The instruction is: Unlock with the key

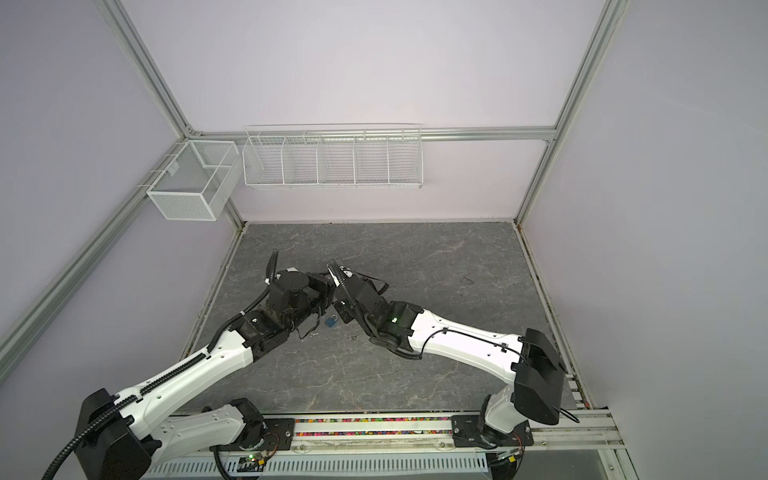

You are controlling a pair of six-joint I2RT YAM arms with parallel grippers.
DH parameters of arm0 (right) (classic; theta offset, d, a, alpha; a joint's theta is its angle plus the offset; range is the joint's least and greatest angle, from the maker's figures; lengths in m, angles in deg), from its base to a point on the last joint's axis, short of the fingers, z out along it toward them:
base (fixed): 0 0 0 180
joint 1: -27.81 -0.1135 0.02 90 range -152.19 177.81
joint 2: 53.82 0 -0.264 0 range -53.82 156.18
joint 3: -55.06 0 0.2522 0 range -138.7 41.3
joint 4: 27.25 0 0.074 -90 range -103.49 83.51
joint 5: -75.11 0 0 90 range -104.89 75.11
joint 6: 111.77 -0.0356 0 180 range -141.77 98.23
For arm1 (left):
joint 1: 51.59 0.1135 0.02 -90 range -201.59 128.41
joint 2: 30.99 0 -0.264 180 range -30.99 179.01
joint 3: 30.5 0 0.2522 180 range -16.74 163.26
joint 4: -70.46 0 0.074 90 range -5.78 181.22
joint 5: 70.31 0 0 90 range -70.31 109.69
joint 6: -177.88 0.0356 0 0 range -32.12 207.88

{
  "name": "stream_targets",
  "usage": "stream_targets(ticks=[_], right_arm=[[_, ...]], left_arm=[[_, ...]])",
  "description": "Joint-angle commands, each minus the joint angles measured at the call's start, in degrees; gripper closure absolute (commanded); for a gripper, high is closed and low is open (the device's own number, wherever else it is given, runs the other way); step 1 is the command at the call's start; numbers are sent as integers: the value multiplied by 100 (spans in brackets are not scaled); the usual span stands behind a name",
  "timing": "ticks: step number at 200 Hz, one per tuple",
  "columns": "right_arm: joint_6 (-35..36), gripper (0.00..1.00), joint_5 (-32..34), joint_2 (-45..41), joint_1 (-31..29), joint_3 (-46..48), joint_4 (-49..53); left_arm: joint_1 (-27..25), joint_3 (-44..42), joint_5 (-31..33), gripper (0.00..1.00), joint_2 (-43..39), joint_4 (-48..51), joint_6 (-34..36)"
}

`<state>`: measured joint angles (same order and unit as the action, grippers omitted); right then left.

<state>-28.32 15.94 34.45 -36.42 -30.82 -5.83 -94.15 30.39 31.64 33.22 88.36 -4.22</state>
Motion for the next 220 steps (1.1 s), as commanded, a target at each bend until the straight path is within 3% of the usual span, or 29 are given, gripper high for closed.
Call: stream_targets(ticks=[1,27,42,85,104,178,220], right_arm=[[340,94,-642,77,-108,49,-781],[-706,94,-1648,-80,248,131,-700],[-976,93,-1826,-141,235,169,-718],[-407,93,-473,-160,-196,206,-755],[-380,94,-289,-154,-196,325,-923],[-2847,93,-2632,-779,684,728,-1519],[-3602,94,-2803,-1072,783,976,-1758]], left_arm=[[-208,-35,-1119,100,-35,-748,-256],[-242,-63,-1089,100,-172,-722,-174],[-311,-127,-935,100,-287,-703,-108],[-311,-286,-903,100,-374,-835,-344],[-308,-279,-930,100,-381,-941,-392],[-308,-673,-1093,100,-458,-1525,-375],[-307,-912,-1091,100,-495,-1883,-386]])
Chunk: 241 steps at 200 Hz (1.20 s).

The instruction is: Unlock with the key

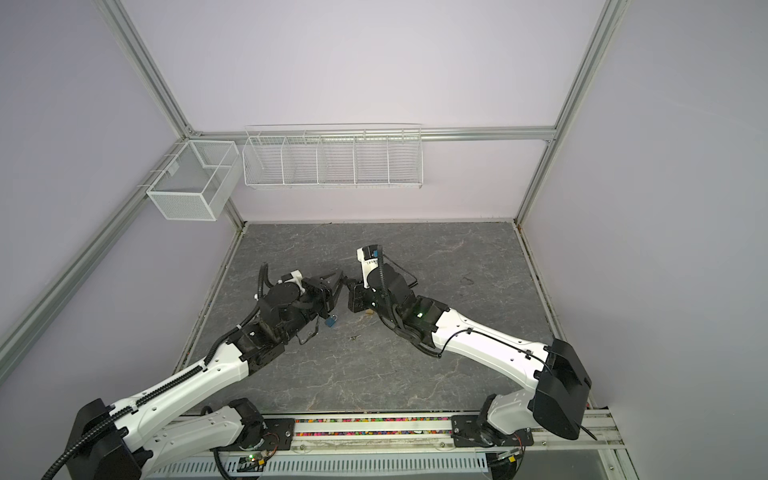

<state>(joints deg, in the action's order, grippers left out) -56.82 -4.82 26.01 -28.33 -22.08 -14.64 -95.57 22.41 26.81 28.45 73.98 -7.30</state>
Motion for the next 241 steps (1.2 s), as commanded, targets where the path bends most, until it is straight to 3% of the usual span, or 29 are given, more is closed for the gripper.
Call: stream_targets(ticks=[1,37,75,102,150,165,193,214,241], right_arm=[[-764,93,-726,-230,-18,104,-882],[-1280,93,-1015,-314,135,288,-1385],[-396,93,-419,-444,62,81,-428],[190,67,209,-641,68,22,330],[934,38,923,-917,102,-413,2386],[1022,28,1041,-979,114,-594,3068],[929,9,708,-1314,248,-649,3798],[783,5,366,-1330,411,-934,4450],[669,1,-26,-1222,480,-1193,4686]], left_arm=[[-168,-117,-611,100,-15,-449,-83],[-166,-153,-648,100,-7,-543,-41],[-161,-48,-238,100,-140,-322,415],[-143,494,-15,100,-180,575,1607],[-232,647,55,100,-170,1309,3635],[-555,636,465,100,-154,1526,4325],[-1031,280,913,100,-90,1032,5368],[-1296,-174,771,100,-18,98,6126],[-1983,-439,1525,100,227,-659,7238]])
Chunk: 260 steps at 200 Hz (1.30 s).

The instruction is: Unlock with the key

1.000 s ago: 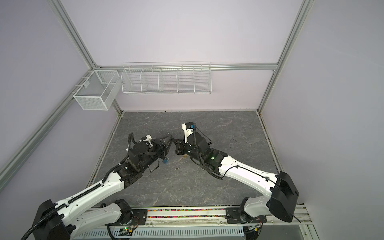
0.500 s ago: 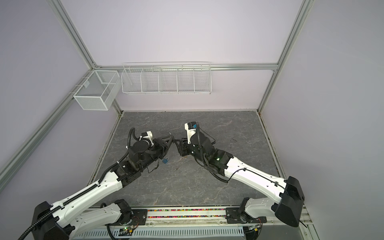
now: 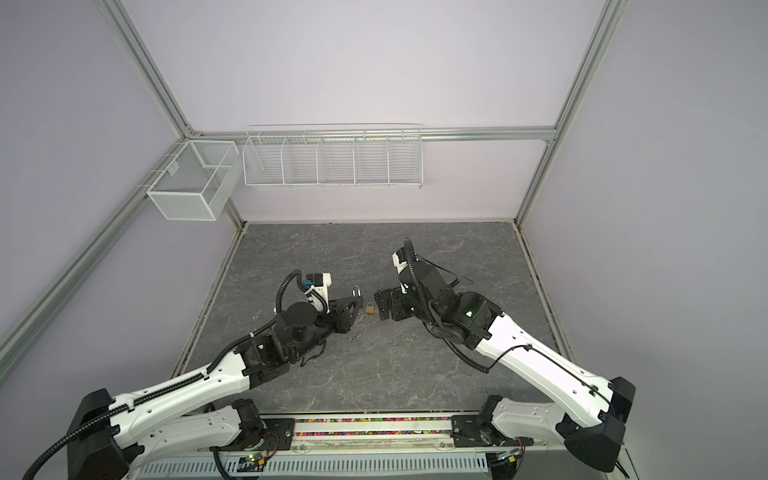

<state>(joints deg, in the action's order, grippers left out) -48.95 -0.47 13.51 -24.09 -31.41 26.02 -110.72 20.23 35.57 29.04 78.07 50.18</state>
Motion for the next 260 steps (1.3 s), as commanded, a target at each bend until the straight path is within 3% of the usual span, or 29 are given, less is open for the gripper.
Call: stream_targets(ticks=[1,28,71,136,166,260], right_arm=[[-124,1,-468,36,57,-274,629],[-242,1,-357,445,66,-596,973],[-311,2,-378,872,66,-806,1128],[-290,3,792,1701,66,-1295,1719],[-163,4,1021,1928,63,-1551,1971],[283,4,980,2145,160,-1912,2645]], left_arm=[[-485,-232,682,100,176,-1105,1527],[-823,-556,1062,100,440,-2124,2150],[-1042,-568,1180,100,819,-2557,2604],[-1109,-718,1153,100,915,-2900,2823],[-1130,-878,1091,100,898,-3054,2927],[-1188,-1179,983,100,886,-3653,3459]])
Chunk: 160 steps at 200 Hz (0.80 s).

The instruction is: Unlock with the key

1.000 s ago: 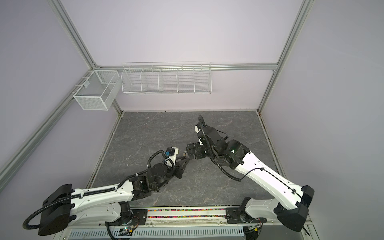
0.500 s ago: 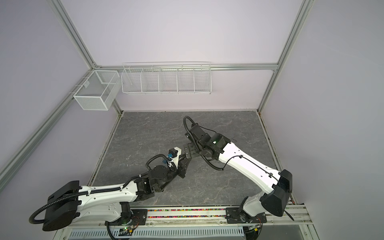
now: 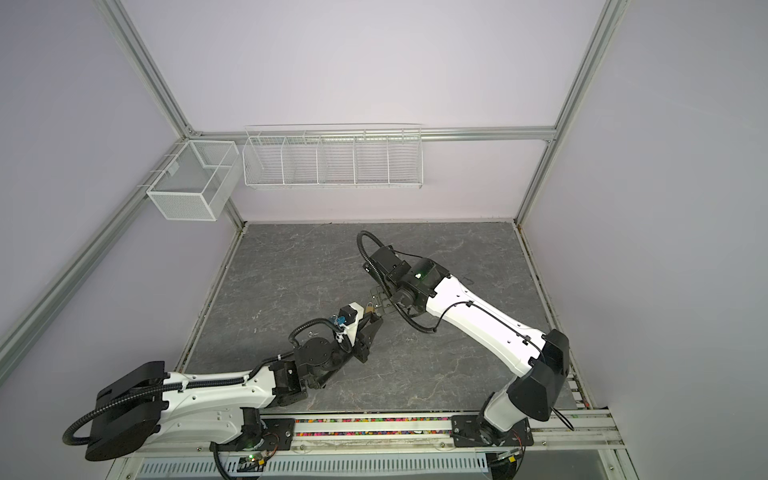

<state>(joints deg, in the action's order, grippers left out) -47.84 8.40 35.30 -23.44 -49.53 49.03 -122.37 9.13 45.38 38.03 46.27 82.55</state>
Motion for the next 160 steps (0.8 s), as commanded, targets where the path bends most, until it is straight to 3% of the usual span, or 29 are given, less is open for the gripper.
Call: stream_targets(ticks=[1,85,134,160], right_arm=[[176,4,90,-39,96,-96,346],[280,5,-599,-535,133,290,135],[253,5,-746,-738,138,469,54],[260,5,-623,-955,197,540,-11]], left_arm=[[-23,-66,-1,100,-16,-479,224],[-23,-134,190,100,-29,-633,136],[-23,-98,249,100,63,-783,108],[-23,-136,591,100,4,-840,-35]])
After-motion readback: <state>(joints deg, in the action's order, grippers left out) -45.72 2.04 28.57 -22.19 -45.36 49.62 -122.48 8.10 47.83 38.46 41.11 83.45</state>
